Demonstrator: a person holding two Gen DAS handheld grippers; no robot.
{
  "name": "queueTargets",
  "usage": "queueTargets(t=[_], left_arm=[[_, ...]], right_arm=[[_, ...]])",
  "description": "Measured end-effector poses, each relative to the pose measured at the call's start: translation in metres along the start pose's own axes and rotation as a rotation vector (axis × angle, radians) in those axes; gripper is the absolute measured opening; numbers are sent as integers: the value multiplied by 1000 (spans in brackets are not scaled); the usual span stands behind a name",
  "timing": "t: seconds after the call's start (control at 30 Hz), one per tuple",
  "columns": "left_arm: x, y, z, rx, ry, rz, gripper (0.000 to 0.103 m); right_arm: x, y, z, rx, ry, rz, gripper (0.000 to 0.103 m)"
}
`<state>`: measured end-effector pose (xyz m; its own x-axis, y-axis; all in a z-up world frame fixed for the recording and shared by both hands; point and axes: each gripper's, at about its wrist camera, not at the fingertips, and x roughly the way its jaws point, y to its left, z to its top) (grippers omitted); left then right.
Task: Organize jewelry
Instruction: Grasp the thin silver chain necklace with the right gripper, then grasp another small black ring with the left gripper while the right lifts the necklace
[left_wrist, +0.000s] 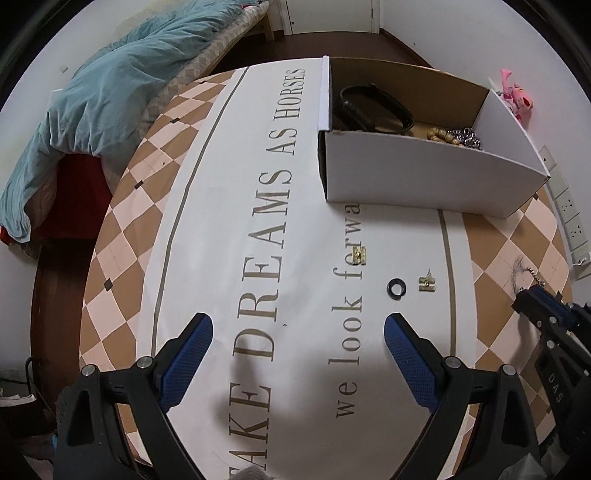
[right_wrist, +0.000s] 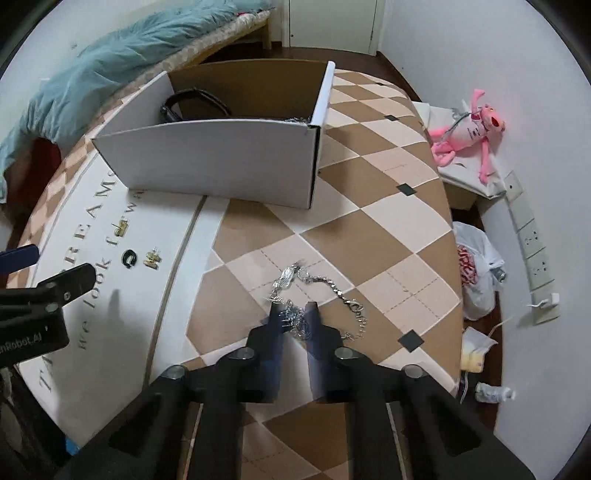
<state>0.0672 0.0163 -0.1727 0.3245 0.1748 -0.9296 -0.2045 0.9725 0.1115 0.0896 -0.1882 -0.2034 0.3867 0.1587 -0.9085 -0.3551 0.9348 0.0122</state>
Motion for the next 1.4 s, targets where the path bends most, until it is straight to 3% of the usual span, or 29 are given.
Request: queueTargets(t=[0.3,0.33,0.5,0.67,0.73,0.83,0.87,0.9,0.97,1.03,1.33,1.4], left_arm=[[7,-9,5,14,4,-47,95],[9,-11,5,16,8,-53,95],[19,-21,11,35,2,-85,94],[17,-30,15,66,-36,-118,61],[15,-35,16,88,-51,-135,34],[12,-44,16,124,-62,-152,11],[11,-46,16,130,-63,-157,8],[10,-46,15,131,-64,-157,8],[10,-43,14,120,-63,-165,8],[11,-38,14,111,-57,-172,8],[1,-11,-2,52,-45,-181,8],[0,-7,-4,35,-37,-196,8]], right_arm=[[-25,-29,4,186,-42,135,6],[-26,-32,5,198,-41,148,0],[-32,-39,9,230,-42,172,0],[-27,-50,12,276,-23,242,0],[-22,-54,13,293,3,266,0],[-20,-57,12,289,11,242,2],[-21,-57,11,290,4,240,5],[-21,-57,11,287,1,239,8],[-22,-56,11,269,0,226,32],[-20,-50,12,231,6,207,42],[4,-11,10,16,31,26,42],[4,-7,10,5,22,21,14]])
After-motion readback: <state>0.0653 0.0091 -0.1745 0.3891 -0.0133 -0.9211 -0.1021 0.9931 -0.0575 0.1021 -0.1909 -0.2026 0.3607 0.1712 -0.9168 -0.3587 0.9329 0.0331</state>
